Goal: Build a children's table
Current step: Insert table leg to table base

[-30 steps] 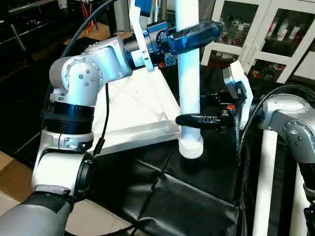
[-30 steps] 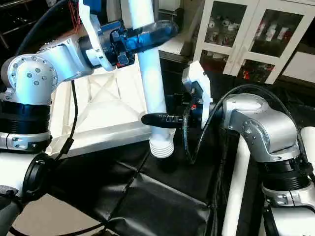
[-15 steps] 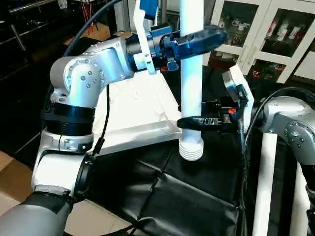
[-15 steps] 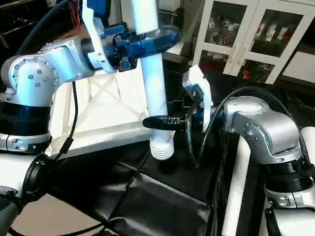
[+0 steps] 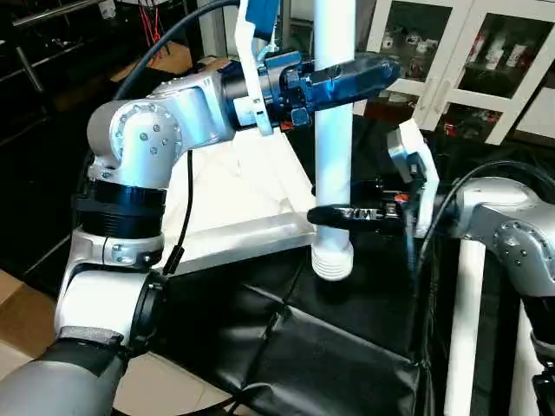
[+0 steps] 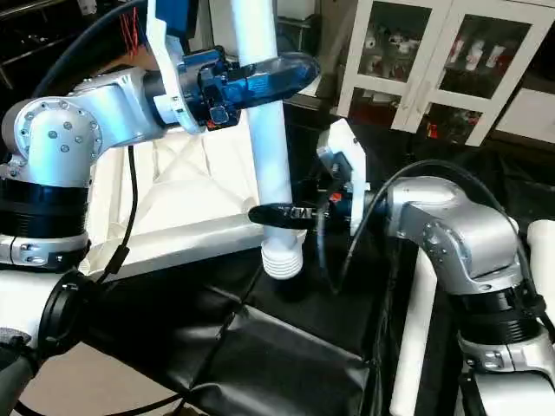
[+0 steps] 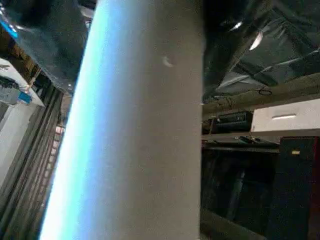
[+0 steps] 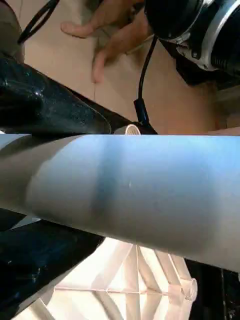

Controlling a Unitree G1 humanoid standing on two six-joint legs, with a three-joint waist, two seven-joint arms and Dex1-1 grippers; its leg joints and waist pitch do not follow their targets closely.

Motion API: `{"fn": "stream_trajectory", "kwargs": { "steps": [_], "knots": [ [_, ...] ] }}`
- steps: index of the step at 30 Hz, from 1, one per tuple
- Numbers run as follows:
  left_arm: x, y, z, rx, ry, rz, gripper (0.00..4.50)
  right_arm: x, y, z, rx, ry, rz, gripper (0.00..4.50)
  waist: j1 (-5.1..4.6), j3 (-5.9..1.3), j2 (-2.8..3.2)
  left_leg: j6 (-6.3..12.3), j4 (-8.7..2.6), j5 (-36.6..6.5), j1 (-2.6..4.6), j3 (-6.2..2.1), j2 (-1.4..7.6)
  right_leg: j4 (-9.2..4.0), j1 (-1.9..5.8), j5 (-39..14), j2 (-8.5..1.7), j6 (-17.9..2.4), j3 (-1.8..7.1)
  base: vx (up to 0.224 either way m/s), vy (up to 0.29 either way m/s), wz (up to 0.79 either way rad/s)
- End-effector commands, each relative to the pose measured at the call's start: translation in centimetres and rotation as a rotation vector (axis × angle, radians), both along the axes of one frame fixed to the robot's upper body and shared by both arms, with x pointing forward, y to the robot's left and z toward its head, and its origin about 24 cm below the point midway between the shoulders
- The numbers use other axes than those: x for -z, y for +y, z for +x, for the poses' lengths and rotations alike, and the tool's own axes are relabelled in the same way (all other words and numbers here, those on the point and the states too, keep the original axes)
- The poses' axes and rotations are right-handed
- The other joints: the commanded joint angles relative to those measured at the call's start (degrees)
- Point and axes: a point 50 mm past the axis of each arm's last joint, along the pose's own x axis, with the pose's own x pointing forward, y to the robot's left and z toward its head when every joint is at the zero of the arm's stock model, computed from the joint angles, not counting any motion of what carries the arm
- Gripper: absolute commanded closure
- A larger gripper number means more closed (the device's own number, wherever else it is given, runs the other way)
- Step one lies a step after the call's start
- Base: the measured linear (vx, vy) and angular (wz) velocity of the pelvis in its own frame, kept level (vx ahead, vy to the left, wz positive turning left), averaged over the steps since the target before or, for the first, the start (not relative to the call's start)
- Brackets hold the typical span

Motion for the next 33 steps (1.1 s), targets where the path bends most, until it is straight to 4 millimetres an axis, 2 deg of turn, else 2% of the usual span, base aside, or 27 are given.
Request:
{"fn": "stream_trajectory", "kwargs": {
  "steps": [1,2,3,5,6,7,10,11,12,13,14,15,17,19,21,22,23,24,25,26,27,28,29,30,31,32,33],
  "knots": [
    [-0.3,0.4,0.1,-0.016,-0.011,-0.027,1.26,-0.8,-1.1,0.9,0.107,-0.057,0.009,2.67,0.05,-4.68,-0.28,2.50,-3.98,-6.42,0.82,-1.10,2.38,-3.56,3.98,-12.47,-2.91,-12.75,2.63,0.000,0.000,0.00],
    [-0.3,0.4,0.1,-0.016,-0.011,-0.027,1.26,-0.8,-1.1,0.9,0.107,-0.057,0.009,2.67,0.06,-4.68,-0.17,2.39,-3.98,-6.46,0.83,-1.11,2.36,-3.56,3.92,-12.68,-2.93,-12.73,2.59,0.000,0.000,0.00],
    [-0.2,0.7,0.3,-0.044,-0.020,-0.026,1.24,-1.0,-1.7,1.7,0.191,-0.088,0.014,2.67,0.01,-4.67,-0.36,2.37,-4.00,-6.47,0.81,-1.07,2.37,-3.63,3.92,-12.88,-2.92,-12.58,2.61,0.000,0.000,0.00],
    [0.1,1.1,0.6,-0.056,-0.005,-0.032,0.90,-1.1,-2.6,3.2,0.347,-0.129,0.036,2.68,-0.20,-4.65,-0.30,1.90,-3.97,-6.81,0.73,-1.06,2.20,-3.74,3.84,-14.31,-3.00,-11.96,2.55,0.000,0.000,0.00],
    [0.1,1.1,0.6,-0.056,-0.005,-0.032,0.90,-1.1,-2.6,3.2,0.347,-0.129,0.036,2.68,-0.26,-4.67,-0.22,1.84,-3.98,-6.91,0.73,-1.07,2.15,-3.75,3.83,-14.42,-2.98,-11.86,2.52,0.000,0.000,0.00],
    [0.4,1.3,0.6,-0.056,0.010,-0.040,0.80,-1.1,-3.0,3.8,0.419,-0.142,0.052,2.68,-0.42,-4.69,-0.60,1.79,-3.99,-6.79,0.80,-1.04,2.23,-3.70,3.82,-13.99,-2.88,-11.83,2.54,0.000,0.000,0.00],
    [1.4,2.3,1.1,-0.098,0.046,-0.037,0.80,-1.4,-3.4,4.5,0.521,-0.135,0.163,2.68,-0.49,-4.67,-0.35,2.27,-3.98,-6.40,0.81,-1.06,2.23,-3.53,3.78,-13.48,-2.93,-12.10,2.64,0.000,0.000,0.00],
    [1.7,2.6,1.2,-0.115,0.056,-0.042,0.80,-1.4,-3.3,4.5,0.521,-0.129,0.187,2.68,-0.67,-4.59,-0.55,2.46,-4.09,-6.43,0.65,-1.06,2.25,-3.54,3.79,-13.48,-2.88,-12.12,2.63,0.000,0.000,0.00],
    [2.1,2.9,1.5,-0.139,0.066,-0.042,0.80,-1.4,-3.1,4.3,0.506,-0.121,0.208,2.68,-0.60,-4.74,-0.57,2.46,-4.04,-5.99,0.86,-1.02,2.26,-3.44,3.76,-12.76,-2.84,-12.30,2.62,0.000,0.000,0.00],
    [2.3,3.0,1.7,-0.152,0.075,-0.043,0.80,-1.4,-2.9,4.3,0.493,-0.117,0.217,2.68,-0.63,-4.74,-0.41,2.64,-4.05,-5.73,0.83,-0.99,2.26,-3.40,3.74,-12.30,-2.78,-12.41,2.68,0.000,0.000,0.00],
    [2.8,3.2,1.8,-0.172,0.063,-0.018,0.80,-1.3,-2.4,3.7,0.429,-0.109,0.216,2.68,-0.29,-4.81,-0.19,2.34,-4.04,-5.91,1.41,-0.87,2.42,-3.42,3.33,-12.15,-2.78,-12.62,2.76,0.000,0.000,0.00],
    [3.3,3.2,1.7,-0.170,0.045,0.008,0.80,-1.2,-2.0,3.3,0.385,-0.103,0.214,2.68,-0.20,-4.78,-0.22,2.33,-4.11,-5.82,1.45,-0.87,2.46,-3.50,3.31,-12.08,-2.74,-12.64,2.80,0.000,0.000,0.00],
    [3.5,3.1,1.6,-0.162,0.034,0.018,0.80,-1.1,-1.7,3.0,0.352,-0.100,0.210,2.69,-0.07,-4.92,-0.31,2.76,-4.14,-4.48,1.09,-0.97,2.45,-2.92,3.71,-9.46,-2.68,-12.88,2.75,0.000,0.000,0.00],
    [2.9,2.7,1.5,-0.150,0.023,-0.006,0.80,-0.7,-1.0,2.4,0.287,-0.081,0.196,2.69,-0.06,-4.85,-0.40,3.17,-4.08,-4.85,0.91,-0.91,2.38,-2.96,3.90,-9.28,-2.95,-13.33,2.76,0.000,0.000,0.00],
    [2.6,2.5,1.5,-0.148,0.017,-0.018,0.80,-0.6,-0.8,2.3,0.270,-0.077,0.191,2.69,0.02,-4.75,-0.45,3.18,-4.07,-5.55,0.79,-0.87,2.36,-3.17,3.93,-10.74,-3.17,-13.27,2.82,0.000,0.000,0.00],
    [2.2,2.4,1.6,-0.147,0.007,-0.032,0.80,-0.5,-0.7,2.4,0.274,-0.079,0.189,2.69,0.08,-4.67,-0.17,2.85,-4.06,-6.37,0.91,-0.90,2.35,-3.40,3.83,-12.31,-3.23,-13.01,2.81,0.000,0.000,0.00],
    [2.1,2.4,1.7,-0.153,0.004,-0.033,0.80,-0.5,-0.7,2.4,0.278,-0.080,0.190,2.69,-0.05,-4.54,-0.35,2.39,-4.15,-7.40,0.92,-0.88,2.32,-3.65,3.76,-14.07,-3.10,-12.45,2.75,0.000,0.000,0.00],
    [1.9,2.5,1.9,-0.175,-0.010,-0.039,0.80,-0.5,-0.8,2.6,0.296,-0.084,0.193,2.69,-0.01,-4.53,0.02,2.17,-4.16,-7.79,0.96,-0.96,2.27,-3.76,3.72,-14.84,-3.08,-12.12,2.72,0.000,0.000,0.00],
    [2.0,2.7,2.3,-0.215,-0.026,-0.034,0.80,-0.5,-1.0,2.8,0.320,-0.089,0.198,2.69,-0.15,-4.46,-0.21,1.64,-4.22,-8.61,1.00,-0.94,2.26,-3.92,3.71,-15.87,-3.04,-11.58,2.71,0.000,0.000,0.00],
    [2.0,2.8,2.4,-0.227,-0.032,-0.032,0.80,-0.5,-1.0,2.9,0.328,-0.090,0.200,2.69,-0.31,-4.37,0.04,1.39,-4.31,-9.23,1.00,-1.00,2.22,-4.24,3.59,-16.67,-2.90,-10.95,2.64,0.000,0.000,0.00],
    [2.0,2.8,2.4,-0.227,-0.032,-0.032,0.80,-0.5,-1.0,2.9,0.328,-0.090,0.200,2.69,-0.40,-4.40,-0.10,1.22,-4.27,-9.57,0.97,-1.00,2.15,-4.14,3.68,-16.88,-2.88,-10.72,2.62,0.000,0.000,0.00],
    [2.3,3.1,3.0,-0.301,-0.052,-0.005,0.80,-0.5,-1.2,3.2,0.368,-0.100,0.205,2.69,-0.38,-4.39,-0.12,1.21,-4.33,-9.60,0.92,-1.09,2.14,-4.35,3.68,-17.55,-2.95,-10.24,2.60,0.000,0.000,0.00],
    [3.9,4.2,4.7,-0.516,-0.011,0.081,0.80,-0.1,-2.1,4.1,0.504,-0.145,0.186,2.69,-0.66,-4.35,0.23,0.55,-4.35,-10.14,0.89,-1.20,2.27,-4.37,3.36,-18.23,-2.89,-9.42,2.57,0.000,0.000,0.00],
    [3.9,4.2,4.7,-0.516,-0.011,0.081,0.80,-0.1,-2.1,4.1,0.504,-0.145,0.186,2.69,-0.98,-4.29,0.07,0.15,-4.29,-10.64,1.06,-1.11,2.03,-4.59,3.33,-19.14,-2.71,-8.81,2.47,0.000,0.000,0.00],
    [5.2,5.4,5.7,-0.672,-0.016,0.151,0.80,0.3,-2.7,4.6,0.596,-0.176,0.176,2.69,-0.93,-4.54,-0.14,-0.14,-4.29,-10.43,0.90,-1.29,1.89,-4.45,3.77,-19.38,-2.77,-8.14,2.45,0.000,0.000,0.00],
    [7.3,7.1,6.3,-0.827,0.003,0.270,0.80,0.9,-2.8,4.7,0.667,-0.188,0.202,2.69,-1.29,-4.55,-0.12,-0.13,-4.30,-10.08,1.02,-1.19,1.84,-4.50,3.54,-18.91,-2.65,-7.97,2.47,0.000,0.000,0.00],
    [7.3,7.1,6.3,-0.827,0.003,0.270,0.80,0.9,-2.8,4.7,0.667,-0.188,0.202,2.69,-1.31,-4.72,0.07,-0.23,-4.33,-9.58,0.83,-1.39,2.02,-4.20,3.66,-17.98,-2.86,-7.85,2.55,0.000,0.000,0.00]
  ]
}}
